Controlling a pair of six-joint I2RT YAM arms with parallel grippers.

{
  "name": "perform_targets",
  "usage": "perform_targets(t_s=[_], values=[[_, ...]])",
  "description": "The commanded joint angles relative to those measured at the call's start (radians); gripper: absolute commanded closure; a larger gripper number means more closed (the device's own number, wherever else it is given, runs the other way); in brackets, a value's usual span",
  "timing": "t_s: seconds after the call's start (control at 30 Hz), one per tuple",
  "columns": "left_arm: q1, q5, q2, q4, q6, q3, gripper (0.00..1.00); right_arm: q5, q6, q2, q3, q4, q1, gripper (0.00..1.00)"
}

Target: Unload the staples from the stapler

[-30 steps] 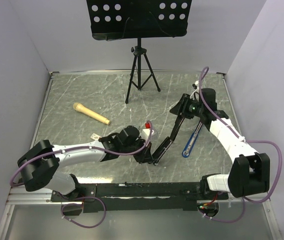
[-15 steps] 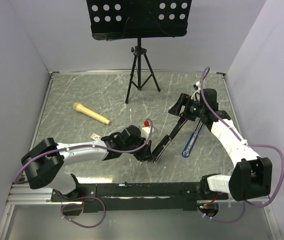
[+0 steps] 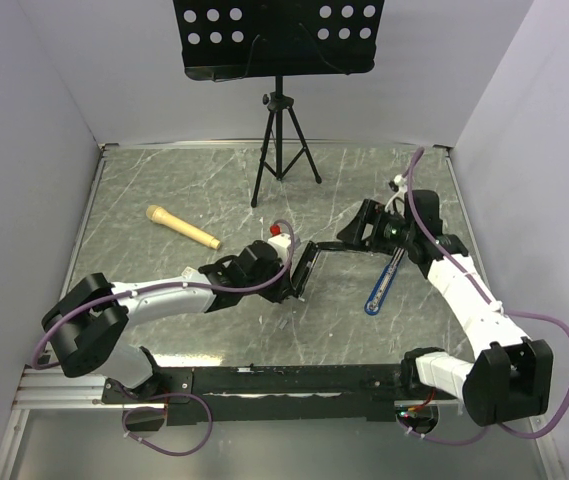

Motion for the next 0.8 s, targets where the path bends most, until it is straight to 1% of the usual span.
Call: perform_targets(t_s=[0.0, 0.13, 0.33, 0.53, 0.77], values=[[-0.005, -0.036, -0.025, 0.046, 0.002, 0.032, 0.99, -0.024, -0.002, -0.014, -0.028, 0.047, 0.007, 0.13], [-0.005, -0.047, -0.004, 0.002, -0.015, 0.057, 0.99, -0.007, 0.002, -0.026, -0.014, 0.015, 0.008, 0.14], [-0.007, -0.041, -0.013, 0.014, -0.023, 0.054, 0.99, -0.009, 0.017, -0.044, -0.074, 0.062, 0.011, 0.14], [-0.008, 0.043, -0.042, 0.066, -0.02, 0.023, 0.99, -0.01, 0.048, -0.012, -0.102, 0.163, 0.037, 0.15], [-0.028, 0.152, -0.108, 0.186, -0.002, -0.064, 0.99, 0.062, 0.09, 0.057, -0.074, 0.249, 0.099, 0.16]])
